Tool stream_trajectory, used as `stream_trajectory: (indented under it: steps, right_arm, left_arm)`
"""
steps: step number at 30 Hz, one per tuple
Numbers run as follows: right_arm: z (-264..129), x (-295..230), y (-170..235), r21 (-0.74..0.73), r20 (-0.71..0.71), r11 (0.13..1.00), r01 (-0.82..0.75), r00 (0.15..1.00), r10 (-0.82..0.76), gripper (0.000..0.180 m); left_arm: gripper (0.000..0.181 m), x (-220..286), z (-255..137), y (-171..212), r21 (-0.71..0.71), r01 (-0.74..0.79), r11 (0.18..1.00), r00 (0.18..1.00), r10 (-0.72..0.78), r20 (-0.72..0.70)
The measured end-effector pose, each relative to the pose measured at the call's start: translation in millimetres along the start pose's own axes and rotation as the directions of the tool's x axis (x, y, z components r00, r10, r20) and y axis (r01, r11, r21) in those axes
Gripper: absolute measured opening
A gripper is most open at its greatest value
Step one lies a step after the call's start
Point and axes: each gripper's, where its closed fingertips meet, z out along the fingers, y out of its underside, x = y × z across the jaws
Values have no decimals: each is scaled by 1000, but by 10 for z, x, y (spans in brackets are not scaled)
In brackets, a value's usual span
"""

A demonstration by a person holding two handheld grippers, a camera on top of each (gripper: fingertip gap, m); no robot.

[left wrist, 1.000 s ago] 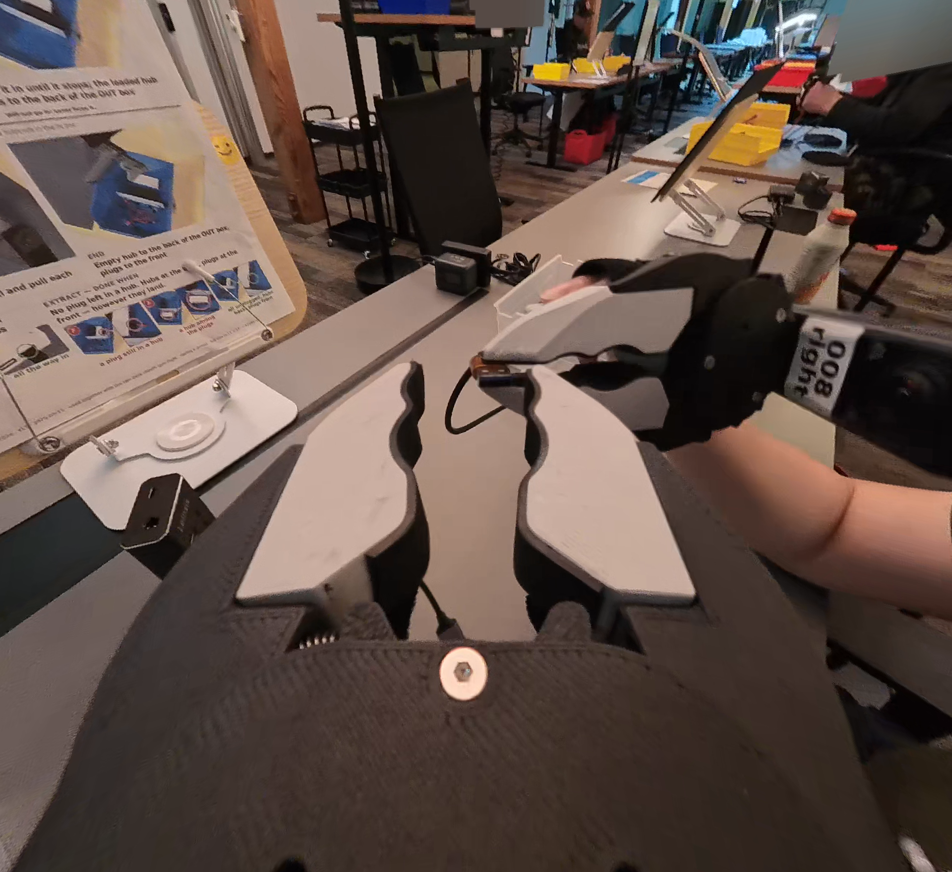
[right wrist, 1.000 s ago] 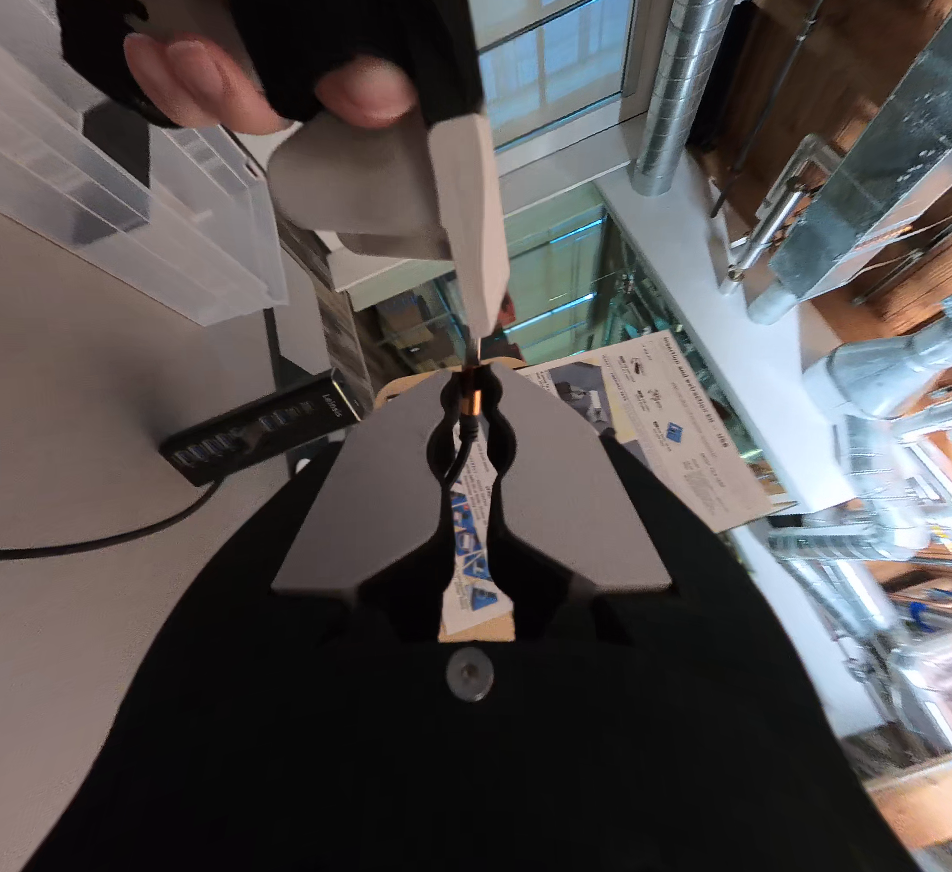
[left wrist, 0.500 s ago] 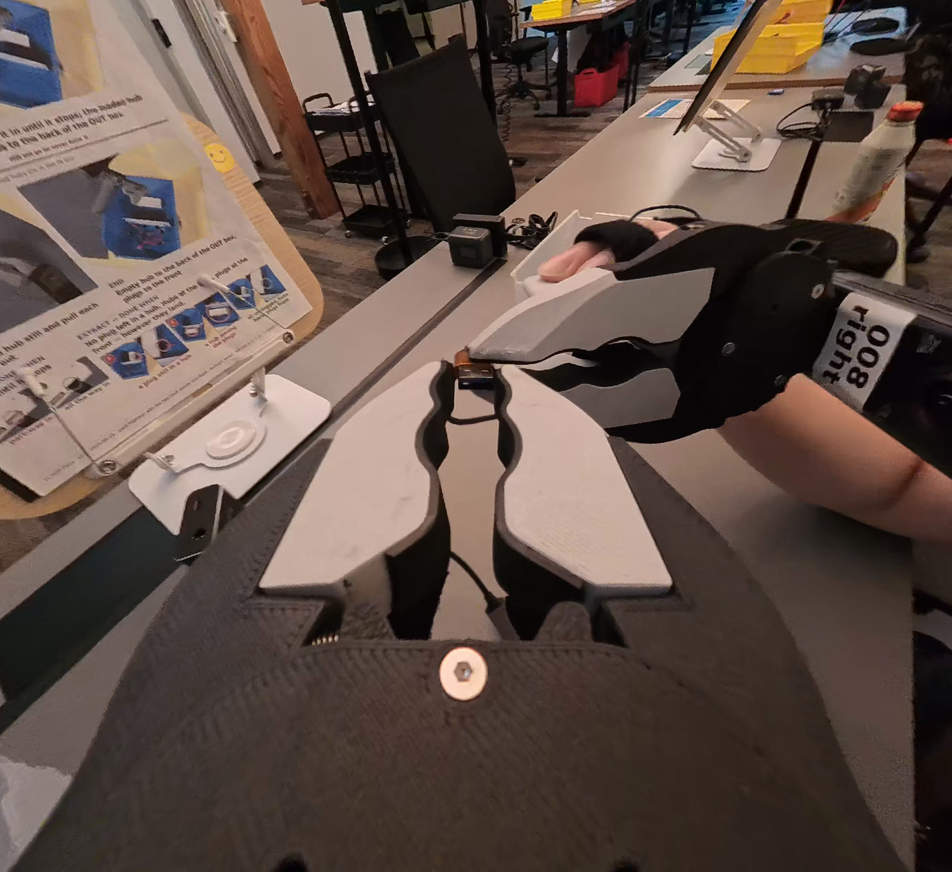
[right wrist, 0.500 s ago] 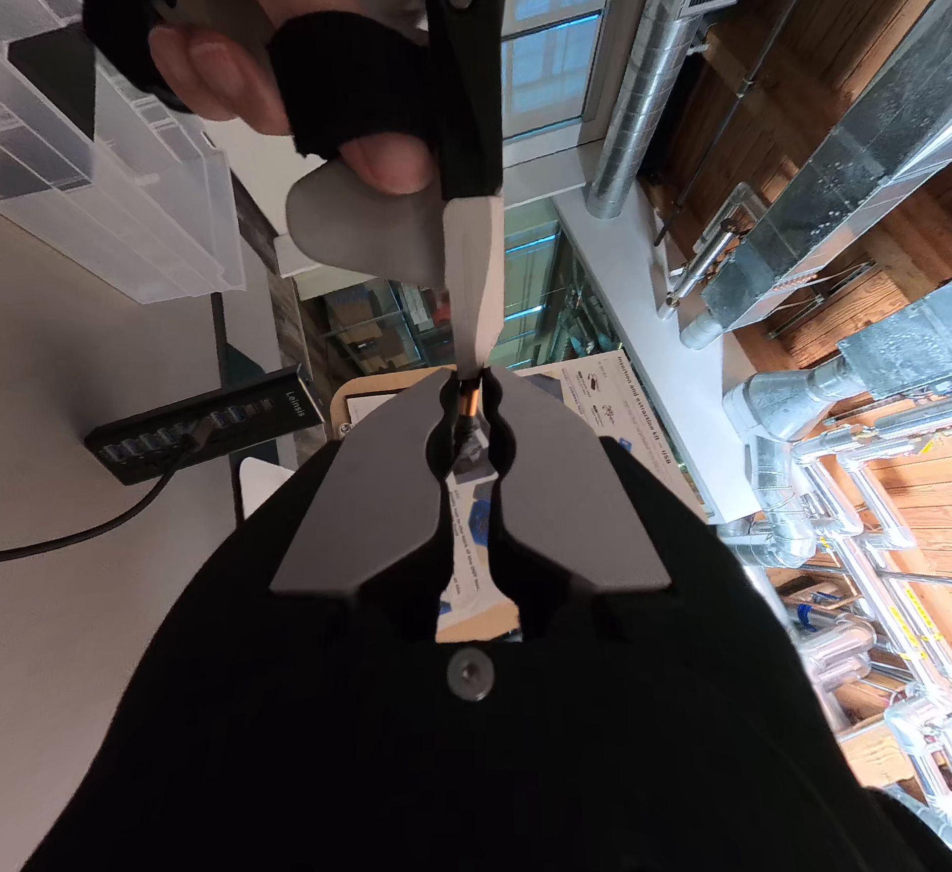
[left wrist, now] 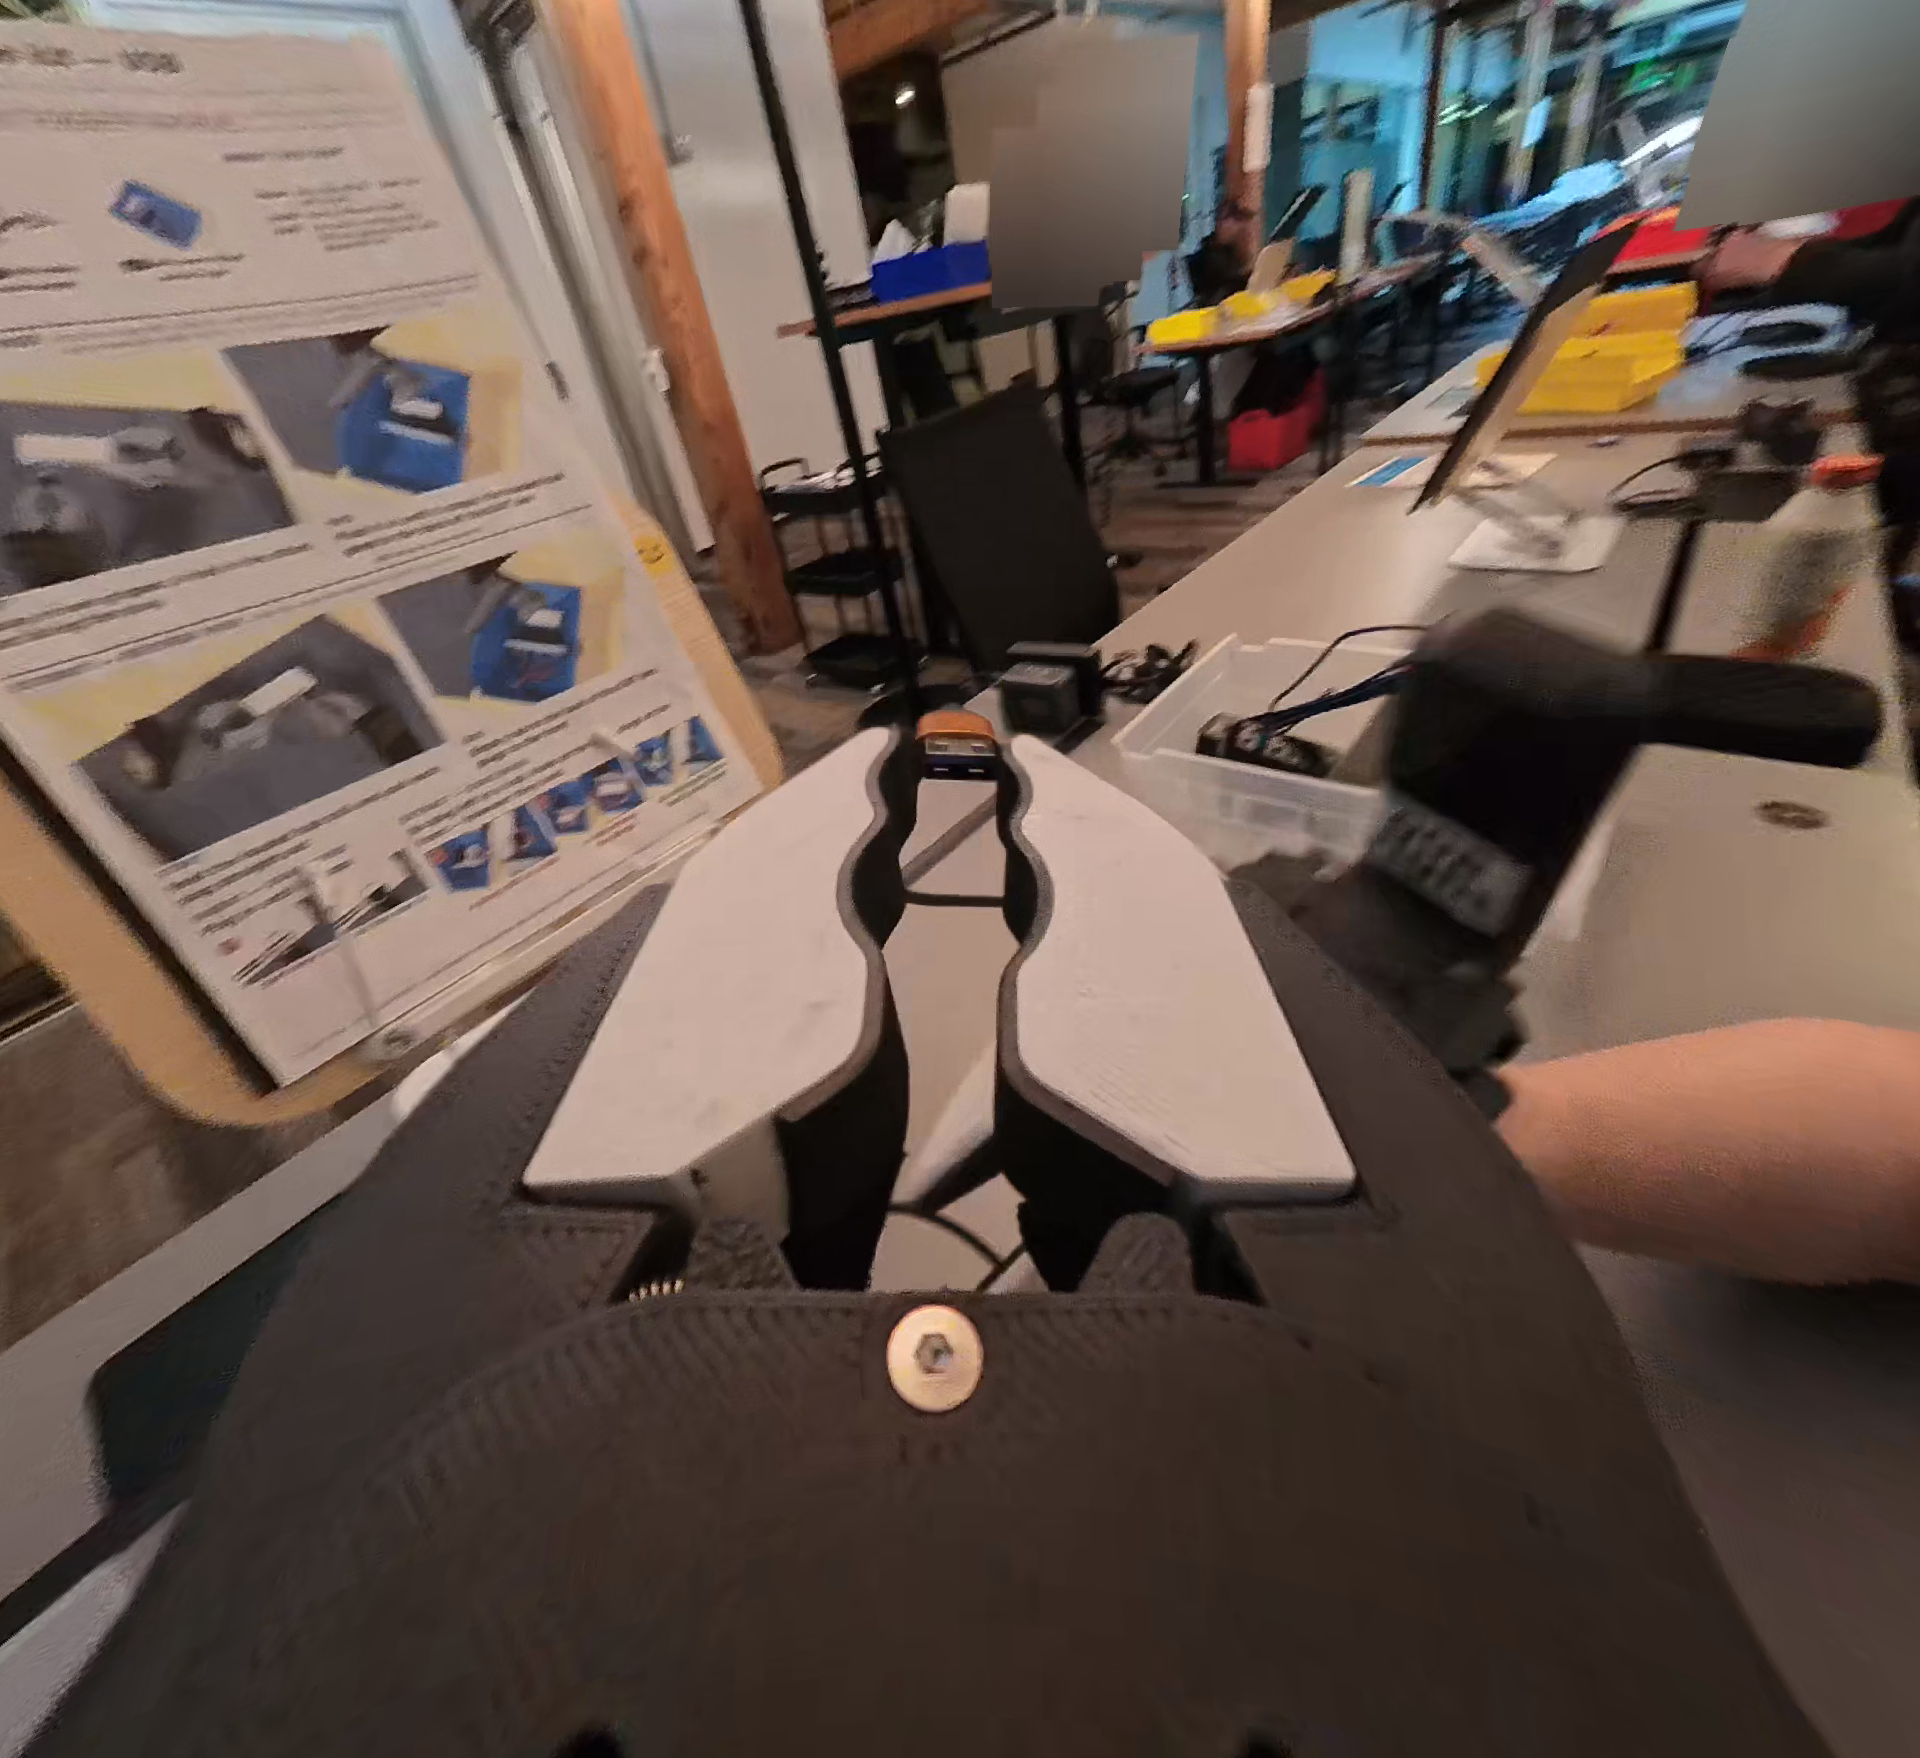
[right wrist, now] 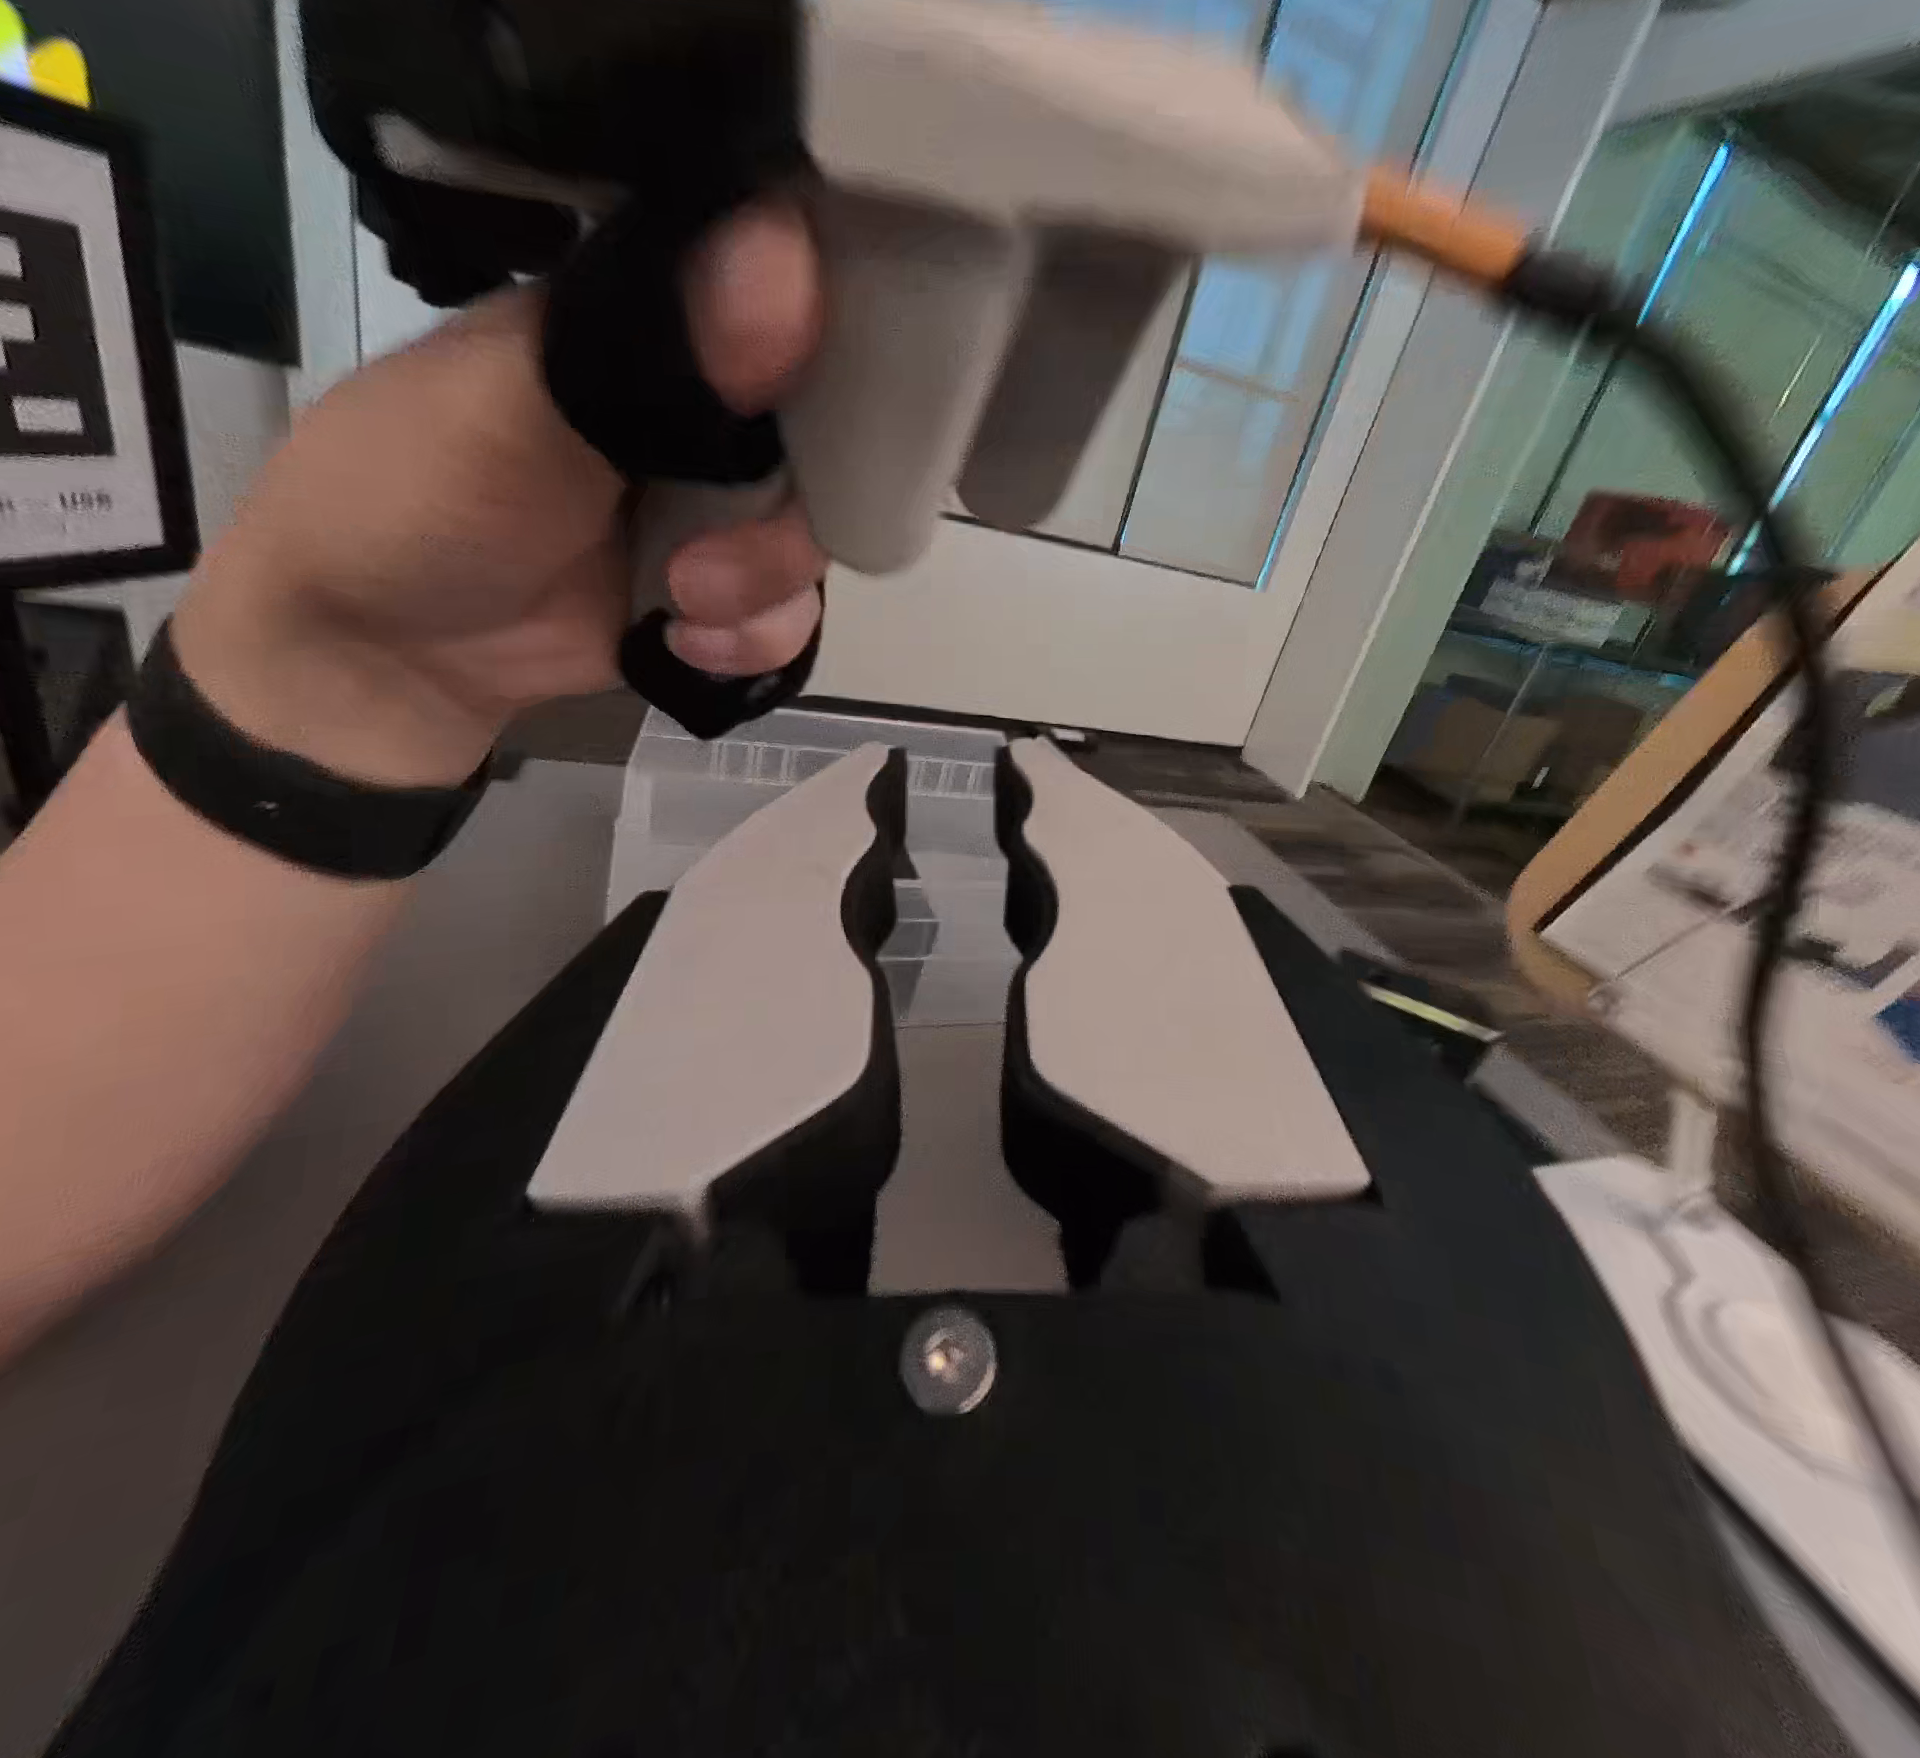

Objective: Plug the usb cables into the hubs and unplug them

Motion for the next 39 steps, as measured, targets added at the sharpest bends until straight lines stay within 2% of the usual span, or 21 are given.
stream_trajectory:
  steps: [4, 6, 9, 11, 13, 15, 18, 20, 24, 31, 34, 39]
  right_arm:
    - [57, 171, 241, -6, -115, 996, -87, 990, 86, 41]
    - [-60, 324, 75, 117, -170, 991, -63, 982, 82, 50]
    - [-353, 554, -287, 272, -226, 962, 12, 973, 52, 52]
    - [-508, 558, -502, 343, -172, 938, 44, 985, 16, 52]
    - [-686, 391, -741, 449, -76, 888, 101, 994, -75, 50]
    - [-814, 249, -884, 508, -39, 844, 171, 984, -176, 43]
    - [-883, 125, -961, 511, 17, 835, 207, 968, -250, 34]
    - [-900, 118, -991, 499, 60, 850, 171, 971, -231, 30]
    - [-888, 85, -966, 421, 213, 905, 56, 964, -159, 32]
    - [-845, 78, -881, 320, 289, 947, 9, 951, -106, 25]
    - [-834, 69, -819, 283, 290, 958, 51, 947, -136, 26]
    - [-826, -5, -747, 226, 373, 974, 10, 923, -96, 25]
  left_arm:
    - [13, 248, 49, -75, 37, 19, 999, 993, -14, -120]
    - [13, 330, 56, -91, 45, 36, 998, 984, -28, -174]
    - [12, 402, 28, -124, 61, 78, 995, 965, -60, -254]
    - [12, 464, -3, -149, 75, 104, 992, 943, -75, -324]
    - [12, 522, -17, -146, 72, 122, 990, 919, -85, -385]
    - [12, 559, -19, -146, 73, 149, 986, 896, -103, -432]
    - [13, 621, -39, -134, 69, 171, 983, 855, -113, -507]
    - [13, 629, -38, -90, 56, 147, 988, 852, -97, -515]
    - [13, 595, -49, -55, 52, 107, 993, 867, -67, -494]
    - [13, 604, -74, 66, -2, 37, 999, 865, -33, -501]
    - [13, 622, -87, 133, -27, -16, 999, 863, 0, -505]
    - [13, 635, -90, 235, -77, -64, 995, 860, 16, -509]
